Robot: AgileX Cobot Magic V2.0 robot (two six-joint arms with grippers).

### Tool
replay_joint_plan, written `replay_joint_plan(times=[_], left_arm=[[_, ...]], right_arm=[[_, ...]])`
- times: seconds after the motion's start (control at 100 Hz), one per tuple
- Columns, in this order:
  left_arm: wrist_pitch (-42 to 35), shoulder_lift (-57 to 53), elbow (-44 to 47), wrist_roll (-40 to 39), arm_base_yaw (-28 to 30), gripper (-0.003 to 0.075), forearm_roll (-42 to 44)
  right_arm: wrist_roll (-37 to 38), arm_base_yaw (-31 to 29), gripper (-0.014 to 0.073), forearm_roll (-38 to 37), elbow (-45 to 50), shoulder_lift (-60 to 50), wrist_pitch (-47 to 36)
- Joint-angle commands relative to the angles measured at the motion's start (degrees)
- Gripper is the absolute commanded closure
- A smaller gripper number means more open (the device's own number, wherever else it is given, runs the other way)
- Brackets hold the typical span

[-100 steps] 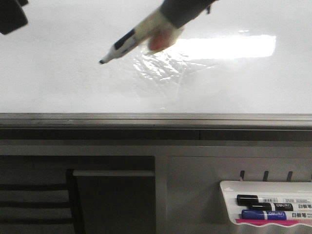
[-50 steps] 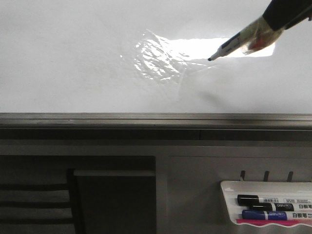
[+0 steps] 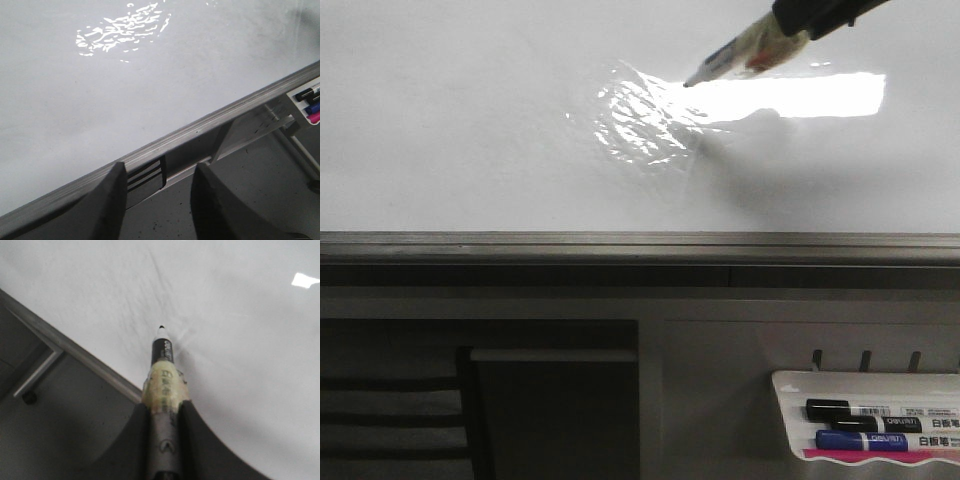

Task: Write number 7 on whiteboard

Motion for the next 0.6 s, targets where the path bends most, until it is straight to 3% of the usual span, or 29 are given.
replay_joint_plan(times=[0.0, 0.45, 0.59], left_arm=[[-3.87, -0.85, -1.49, -0.53, 0.12, 0.0489, -1.57], [-4.96, -0.85, -1.49, -0.53, 0.12, 0.0555, -1.57], [-4.96, -0.85, -1.49, -0.53, 0.12, 0.0555, -1.57]], right_arm=[[0.03, 2.02, 0.0647, 1.78, -0.4, -0.9, -9.87], [0.03, 2.45, 0.0647, 0.48, -2.41, 4.87, -8.46], [0.03, -0.5, 0.0647, -0.37, -2.41, 4.76, -7.71]])
